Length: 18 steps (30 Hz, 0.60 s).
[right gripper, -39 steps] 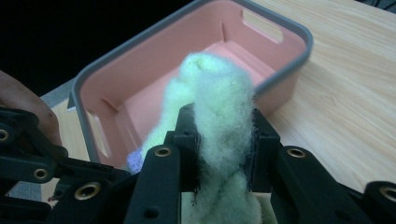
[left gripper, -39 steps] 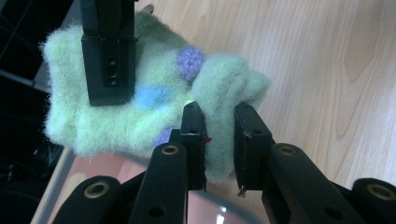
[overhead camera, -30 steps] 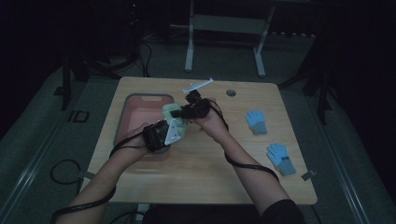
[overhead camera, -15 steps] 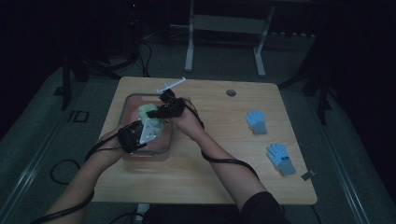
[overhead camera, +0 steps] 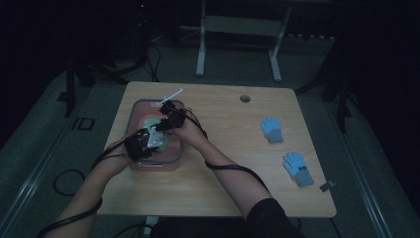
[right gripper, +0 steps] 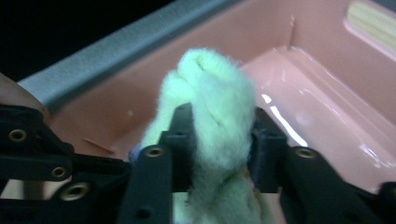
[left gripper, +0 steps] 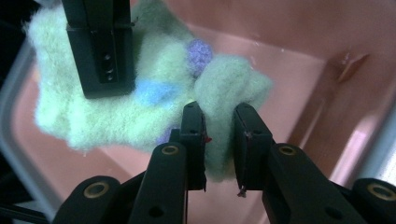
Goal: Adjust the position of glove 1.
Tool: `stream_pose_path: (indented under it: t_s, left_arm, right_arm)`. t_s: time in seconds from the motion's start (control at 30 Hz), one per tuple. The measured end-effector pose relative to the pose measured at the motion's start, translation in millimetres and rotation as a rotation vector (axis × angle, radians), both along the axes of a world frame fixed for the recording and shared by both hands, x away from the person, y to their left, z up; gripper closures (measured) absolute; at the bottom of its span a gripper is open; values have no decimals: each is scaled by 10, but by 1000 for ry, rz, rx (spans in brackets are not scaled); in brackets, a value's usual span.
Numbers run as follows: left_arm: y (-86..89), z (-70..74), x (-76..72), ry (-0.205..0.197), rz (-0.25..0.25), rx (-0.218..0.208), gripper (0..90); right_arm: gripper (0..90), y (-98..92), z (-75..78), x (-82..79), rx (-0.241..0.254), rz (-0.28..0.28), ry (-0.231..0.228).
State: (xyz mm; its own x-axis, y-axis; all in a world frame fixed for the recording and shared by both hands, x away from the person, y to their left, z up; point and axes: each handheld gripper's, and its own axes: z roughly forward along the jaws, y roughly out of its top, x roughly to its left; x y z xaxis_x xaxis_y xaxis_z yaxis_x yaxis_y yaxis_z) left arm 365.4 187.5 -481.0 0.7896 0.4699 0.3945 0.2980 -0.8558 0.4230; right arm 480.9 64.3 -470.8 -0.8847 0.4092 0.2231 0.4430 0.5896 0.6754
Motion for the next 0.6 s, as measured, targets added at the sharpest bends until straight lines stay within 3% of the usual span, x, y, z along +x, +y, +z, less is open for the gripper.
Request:
stream_pose_path:
  t_s: [0.07, 0.27, 0.4, 0.5, 0.53, 0.57, 0.6]
  left_arm:
    - [-32, -54, 63, 45, 3, 18, 754]
    - [-25, -110, 106, 62, 22, 11, 734]
    - [-42, -116, 166, 122, 44, 19, 683]
    - [-41, -111, 187, 130, 64, 13, 559]
    - [-33, -101, 191, 122, 75, 4, 559]
    - [-14, -74, 185, 98, 97, -26, 515]
    - [2, -45, 181, 96, 98, -51, 417]
  right_arm:
    - [570, -45, -50, 17, -20, -11, -8]
    - [523, -219, -59, 34, -23, -25, -5]
    - [505, -364, -39, 30, -22, -31, -11]
    - [496, -476, 17, -2, -4, -35, -21]
    - [496, -476, 17, -2, -4, -35, -21]
    - [491, -515, 40, -18, 4, -33, -24]
    - [490, -586, 84, -52, 14, -30, -36]
